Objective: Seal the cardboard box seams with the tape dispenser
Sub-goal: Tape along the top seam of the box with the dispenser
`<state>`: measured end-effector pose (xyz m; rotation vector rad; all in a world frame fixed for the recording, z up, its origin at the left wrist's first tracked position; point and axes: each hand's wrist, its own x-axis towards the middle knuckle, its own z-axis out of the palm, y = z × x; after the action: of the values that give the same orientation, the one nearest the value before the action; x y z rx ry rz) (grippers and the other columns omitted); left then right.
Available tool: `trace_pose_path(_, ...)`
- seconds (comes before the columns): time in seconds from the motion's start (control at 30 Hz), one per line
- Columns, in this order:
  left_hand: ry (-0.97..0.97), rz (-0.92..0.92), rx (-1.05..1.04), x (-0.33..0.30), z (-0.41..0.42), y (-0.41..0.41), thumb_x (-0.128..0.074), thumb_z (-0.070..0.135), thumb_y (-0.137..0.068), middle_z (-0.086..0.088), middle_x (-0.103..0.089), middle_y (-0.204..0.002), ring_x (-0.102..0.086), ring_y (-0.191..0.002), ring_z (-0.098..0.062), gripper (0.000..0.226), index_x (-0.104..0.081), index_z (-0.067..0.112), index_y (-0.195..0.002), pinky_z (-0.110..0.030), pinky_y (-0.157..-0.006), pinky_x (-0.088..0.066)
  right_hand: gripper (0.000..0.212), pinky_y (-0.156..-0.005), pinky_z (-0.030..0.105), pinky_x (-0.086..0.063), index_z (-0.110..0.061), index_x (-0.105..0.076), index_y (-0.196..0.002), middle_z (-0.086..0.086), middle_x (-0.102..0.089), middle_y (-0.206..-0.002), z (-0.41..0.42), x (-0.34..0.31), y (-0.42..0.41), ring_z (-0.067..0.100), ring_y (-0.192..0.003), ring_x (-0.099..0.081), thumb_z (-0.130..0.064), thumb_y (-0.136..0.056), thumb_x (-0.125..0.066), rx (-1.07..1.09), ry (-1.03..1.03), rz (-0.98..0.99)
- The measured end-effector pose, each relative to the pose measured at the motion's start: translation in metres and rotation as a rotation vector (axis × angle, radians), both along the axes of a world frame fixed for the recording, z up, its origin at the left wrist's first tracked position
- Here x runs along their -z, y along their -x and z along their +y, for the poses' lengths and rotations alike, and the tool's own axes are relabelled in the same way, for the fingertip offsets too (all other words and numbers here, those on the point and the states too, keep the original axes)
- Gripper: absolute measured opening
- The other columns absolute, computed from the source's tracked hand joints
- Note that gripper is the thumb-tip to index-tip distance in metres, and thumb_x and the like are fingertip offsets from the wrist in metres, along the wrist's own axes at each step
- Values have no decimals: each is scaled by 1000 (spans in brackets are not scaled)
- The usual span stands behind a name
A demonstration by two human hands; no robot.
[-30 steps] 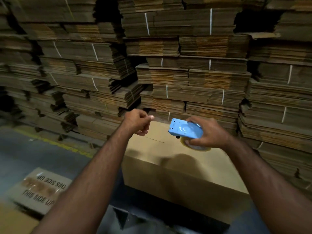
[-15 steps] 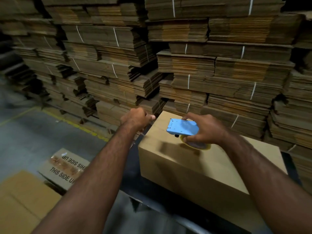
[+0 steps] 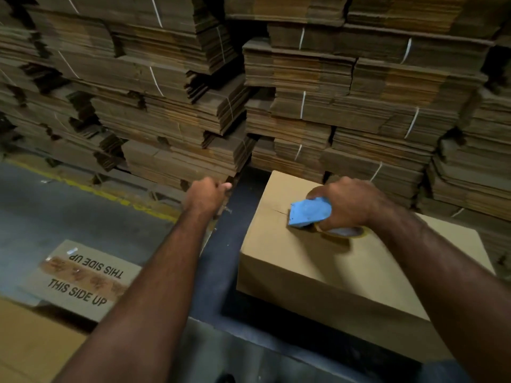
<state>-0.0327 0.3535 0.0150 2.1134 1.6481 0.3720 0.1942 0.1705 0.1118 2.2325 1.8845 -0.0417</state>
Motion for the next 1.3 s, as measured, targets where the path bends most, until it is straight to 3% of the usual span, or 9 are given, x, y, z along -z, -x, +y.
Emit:
trace_pose_path(0.1,148,-184,74,11,5,9,-46,58,-97,-7,-70,-75,-66,-64,-21,51,-65,15,-78,-34,-66,-55,66,-74,33,-50,-49,-52,-123,-17,-67,-106,0,3,-3,16,-98,-61,-66,-61,-68,59,-14,34)
trace_pose_path(0.2,394,-432,130,14,-16,-5,-43,63,-96,-4,-71,-75,-63,-59,-18,57,-66,13,-82,-29,-57,-49,66,-72,31,-46,-48,-53,-123,-17,-66,-107,4,0,-1,16,-99,-59,-65,-62,-71,80,-21,69)
trace_pose_path(0.33,419,-614,117,12,-36,-23,-54,62,-92,-2,-71,-81,-66,-63,-17,51,-67,12,-91,-28,-55,-53,69,-75,32,-49,-48,-53,-124,-16,-66,-108,7,1,3,16,-99,-59,-66,-60,-73,104,-2,105)
trace_pose_path(0.57,371,-513,29,11,-41,-37,-80,30,-81,2,-72,-76,-69,-69,-13,17,-70,17,-77,-31,-59,-58,65,-70,29,-43,-48,-56,-121,-15,-67,-102,3,-5,9,14,-91,-59,-61,-61,-75,150,-18,138)
trace_pose_path(0.77,224,-392,75,8,-38,-39,-71,25,-87,3,-67,-76,-66,-74,-14,13,-65,21,-76,-38,-70,-61,64,-72,32,-49,-46,-57,-119,-18,-62,-93,-1,-7,8,11,-82,-52,-62,-60,-74,164,-28,151)
trace_pose_path(0.87,239,-514,102,-1,-29,-35,-63,27,-92,-3,-68,-82,-67,-78,-19,13,-64,17,-83,-37,-67,-61,64,-70,30,-48,-44,-58,-121,-17,-63,-96,-4,-10,7,11,-86,-55,-59,-62,-77,157,-58,201)
trace_pose_path(1.03,537,-820,49,-16,-22,-30,-58,24,-97,-5,-70,-74,-67,-66,-18,12,-55,15,-90,-26,-51,-52,66,-67,28,-49,-40,-57,-126,-9,-65,-106,-1,-11,12,12,-90,-57,-54,-66,-79,123,-107,268)
trace_pose_path(1.17,582,-818,32,-5,-21,-24,-66,18,-95,-5,-66,-73,-64,-62,-15,13,-55,15,-87,-29,-57,-53,65,-66,27,-43,-41,-57,-125,-11,-65,-104,8,-7,16,12,-86,-54,-55,-64,-76,111,-95,214)
trace_pose_path(1.3,554,-795,-4,9,-21,-27,-67,15,-93,-5,-65,-73,-61,-58,-13,14,-55,15,-87,-26,-51,-50,62,-70,31,-49,-43,-58,-120,-15,-66,-103,17,-5,23,11,-85,-56,-58,-61,-73,88,-69,169)
